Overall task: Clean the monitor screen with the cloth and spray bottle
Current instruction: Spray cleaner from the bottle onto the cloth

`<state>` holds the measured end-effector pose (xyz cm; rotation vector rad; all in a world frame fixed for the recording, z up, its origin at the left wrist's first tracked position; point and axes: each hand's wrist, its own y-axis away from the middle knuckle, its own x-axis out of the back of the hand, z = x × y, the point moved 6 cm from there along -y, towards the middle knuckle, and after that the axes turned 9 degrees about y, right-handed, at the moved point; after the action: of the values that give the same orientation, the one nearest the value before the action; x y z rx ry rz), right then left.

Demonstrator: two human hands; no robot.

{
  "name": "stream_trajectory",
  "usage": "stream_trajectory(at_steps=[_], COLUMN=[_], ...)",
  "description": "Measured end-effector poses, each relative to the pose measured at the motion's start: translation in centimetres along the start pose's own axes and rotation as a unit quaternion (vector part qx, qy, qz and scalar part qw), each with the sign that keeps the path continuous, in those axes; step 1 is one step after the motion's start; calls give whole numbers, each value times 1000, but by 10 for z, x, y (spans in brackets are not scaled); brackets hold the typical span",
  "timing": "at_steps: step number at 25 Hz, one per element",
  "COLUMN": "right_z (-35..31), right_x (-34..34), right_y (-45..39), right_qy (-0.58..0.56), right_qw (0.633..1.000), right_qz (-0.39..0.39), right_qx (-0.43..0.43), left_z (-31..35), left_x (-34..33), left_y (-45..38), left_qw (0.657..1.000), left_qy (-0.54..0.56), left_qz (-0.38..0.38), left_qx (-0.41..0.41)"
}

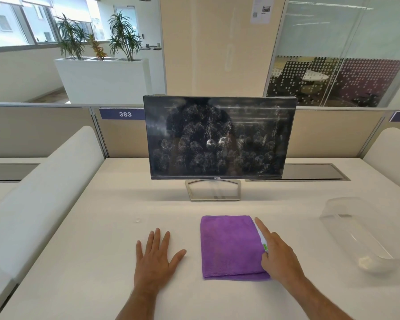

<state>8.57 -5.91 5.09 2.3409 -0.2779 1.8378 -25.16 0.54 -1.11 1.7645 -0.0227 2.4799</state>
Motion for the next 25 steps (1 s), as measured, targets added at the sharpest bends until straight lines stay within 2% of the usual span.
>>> stream_trajectory(at_steps=[11,21,25], right_z=[11,19,19], right_x=[4,-11,-10], right_y=[6,27,36], right_qy=[-1,34,22], right_qw=[999,999,999], right_qz=[-13,-35,-20], right_qx=[-34,9,23], left_z=[0,0,1], left_x=[0,0,1], left_y=[2,3,4], left_qw=[1000,1000,1000], left_qy=[-6,-8,-6], left_qz=[-2,-6,-5], left_qx=[-3,-2,-2])
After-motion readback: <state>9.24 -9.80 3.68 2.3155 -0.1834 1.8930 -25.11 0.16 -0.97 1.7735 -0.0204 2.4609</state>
